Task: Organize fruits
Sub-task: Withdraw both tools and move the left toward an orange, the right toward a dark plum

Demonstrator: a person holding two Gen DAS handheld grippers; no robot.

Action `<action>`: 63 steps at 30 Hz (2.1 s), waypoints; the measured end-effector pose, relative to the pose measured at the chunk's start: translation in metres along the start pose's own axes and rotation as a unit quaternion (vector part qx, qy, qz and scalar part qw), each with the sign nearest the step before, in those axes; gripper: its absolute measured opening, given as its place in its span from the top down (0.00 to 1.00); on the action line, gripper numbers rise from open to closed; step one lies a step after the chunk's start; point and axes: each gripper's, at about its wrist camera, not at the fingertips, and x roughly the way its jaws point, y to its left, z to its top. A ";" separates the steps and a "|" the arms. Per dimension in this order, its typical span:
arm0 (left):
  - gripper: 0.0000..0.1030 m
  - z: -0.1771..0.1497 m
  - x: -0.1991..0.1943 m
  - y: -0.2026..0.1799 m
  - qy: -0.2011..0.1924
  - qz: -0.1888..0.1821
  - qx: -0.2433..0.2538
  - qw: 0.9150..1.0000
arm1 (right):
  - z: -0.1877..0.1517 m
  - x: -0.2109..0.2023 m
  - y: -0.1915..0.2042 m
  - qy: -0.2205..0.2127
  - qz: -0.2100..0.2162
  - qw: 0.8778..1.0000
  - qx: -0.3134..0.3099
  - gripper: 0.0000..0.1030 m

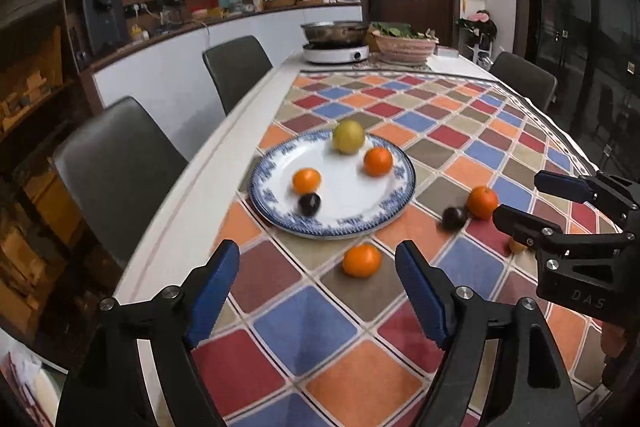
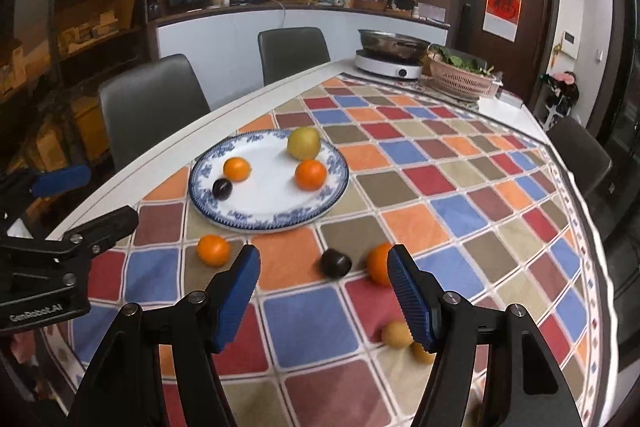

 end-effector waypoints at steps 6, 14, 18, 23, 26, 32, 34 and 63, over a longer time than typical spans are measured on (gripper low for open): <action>0.22 -0.013 0.012 -0.007 0.014 -0.006 0.008 1.000 | -0.015 0.008 -0.006 0.011 -0.006 1.000 0.022 0.35; 0.22 -0.022 0.035 -0.010 0.043 -0.018 0.015 0.999 | -0.028 0.024 -0.010 0.035 -0.002 0.999 0.038 0.36; 0.23 -0.024 0.046 -0.010 0.044 -0.023 0.031 0.998 | -0.031 0.037 -0.012 0.046 -0.002 0.998 0.038 0.36; 0.30 -0.021 0.060 -0.012 0.052 -0.034 0.045 0.997 | -0.028 0.053 -0.014 0.055 -0.003 0.998 0.033 0.41; 0.34 -0.018 0.068 -0.014 0.059 -0.039 0.049 0.996 | -0.026 0.063 -0.019 0.065 0.004 0.997 0.042 0.46; 0.39 -0.013 0.082 -0.015 0.075 -0.055 0.037 0.995 | -0.024 0.079 -0.023 0.081 0.018 0.995 0.058 0.51; 0.41 -0.012 0.087 -0.015 0.083 -0.062 0.030 0.994 | -0.022 0.084 -0.025 0.085 0.021 0.994 0.064 0.51; 0.65 -0.011 0.107 -0.018 0.112 -0.083 0.008 0.990 | -0.014 0.112 -0.019 0.104 0.023 0.993 0.044 0.69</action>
